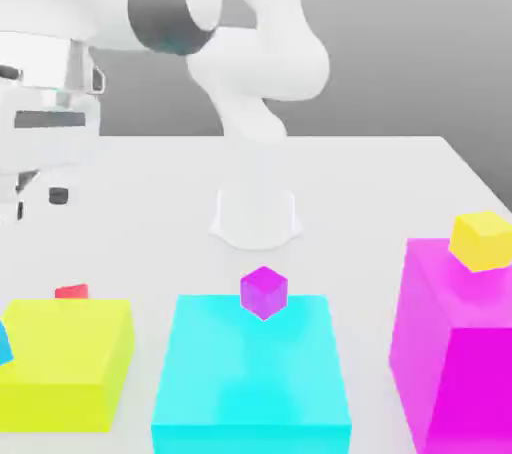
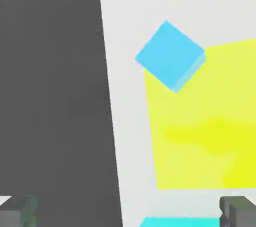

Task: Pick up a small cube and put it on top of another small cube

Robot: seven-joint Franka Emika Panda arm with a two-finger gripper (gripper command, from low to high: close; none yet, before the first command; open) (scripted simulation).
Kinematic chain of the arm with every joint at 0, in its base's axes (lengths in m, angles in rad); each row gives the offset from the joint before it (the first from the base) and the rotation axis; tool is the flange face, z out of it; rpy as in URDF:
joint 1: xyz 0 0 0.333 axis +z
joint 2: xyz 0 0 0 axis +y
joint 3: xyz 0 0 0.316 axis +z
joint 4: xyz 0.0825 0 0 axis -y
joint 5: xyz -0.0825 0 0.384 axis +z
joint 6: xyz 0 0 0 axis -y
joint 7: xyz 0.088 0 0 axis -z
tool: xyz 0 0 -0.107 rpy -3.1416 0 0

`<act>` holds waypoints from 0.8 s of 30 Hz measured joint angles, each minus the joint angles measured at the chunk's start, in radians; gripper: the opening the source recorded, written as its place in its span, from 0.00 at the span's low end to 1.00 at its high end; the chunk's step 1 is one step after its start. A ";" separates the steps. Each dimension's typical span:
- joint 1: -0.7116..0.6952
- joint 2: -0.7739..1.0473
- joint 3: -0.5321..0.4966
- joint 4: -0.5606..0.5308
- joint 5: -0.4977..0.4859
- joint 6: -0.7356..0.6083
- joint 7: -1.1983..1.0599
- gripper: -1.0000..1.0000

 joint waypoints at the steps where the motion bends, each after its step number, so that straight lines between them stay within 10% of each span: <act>1: -0.016 0.019 -0.002 -0.011 -0.002 0.012 0.046 0.50; 21: -0.237 0.500 -0.043 -0.122 -0.046 0.359 0.705 0.50; 22: -0.246 0.525 -0.033 -0.117 -0.041 0.380 0.702 0.00; 24: -0.246 0.525 -0.033 -0.117 -0.041 0.380 0.702 0.00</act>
